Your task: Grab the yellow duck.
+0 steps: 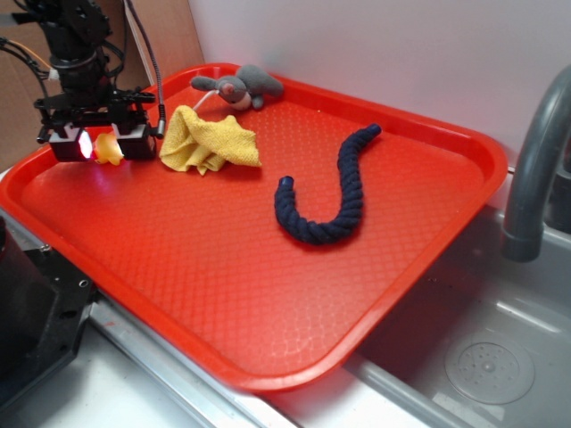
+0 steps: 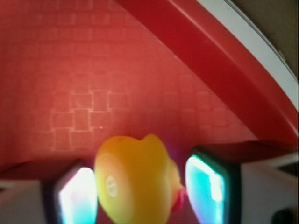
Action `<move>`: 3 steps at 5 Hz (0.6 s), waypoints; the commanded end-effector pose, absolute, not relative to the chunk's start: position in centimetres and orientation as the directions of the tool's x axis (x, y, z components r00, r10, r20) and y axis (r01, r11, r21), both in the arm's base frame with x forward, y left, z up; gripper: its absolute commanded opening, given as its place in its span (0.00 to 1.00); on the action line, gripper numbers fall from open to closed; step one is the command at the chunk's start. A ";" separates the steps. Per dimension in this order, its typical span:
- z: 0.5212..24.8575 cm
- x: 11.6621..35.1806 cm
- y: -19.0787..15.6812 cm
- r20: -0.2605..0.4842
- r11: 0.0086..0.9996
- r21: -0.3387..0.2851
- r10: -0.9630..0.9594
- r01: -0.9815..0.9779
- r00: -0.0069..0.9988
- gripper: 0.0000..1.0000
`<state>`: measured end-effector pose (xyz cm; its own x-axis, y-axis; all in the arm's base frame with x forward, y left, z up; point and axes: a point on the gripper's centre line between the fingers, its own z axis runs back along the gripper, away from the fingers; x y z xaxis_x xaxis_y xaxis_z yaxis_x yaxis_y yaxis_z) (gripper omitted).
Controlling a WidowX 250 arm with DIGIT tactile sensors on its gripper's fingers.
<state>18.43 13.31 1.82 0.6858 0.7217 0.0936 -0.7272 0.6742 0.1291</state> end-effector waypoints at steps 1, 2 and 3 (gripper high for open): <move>4.4 17.5 13.7 0.101 0.769 0.148 0.613 -0.621 0.783 0.00; 9.4 18.1 11.0 0.159 0.858 0.155 0.468 -0.490 0.869 0.00; 14.4 16.5 6.2 0.183 0.925 0.150 0.322 -0.350 0.929 0.00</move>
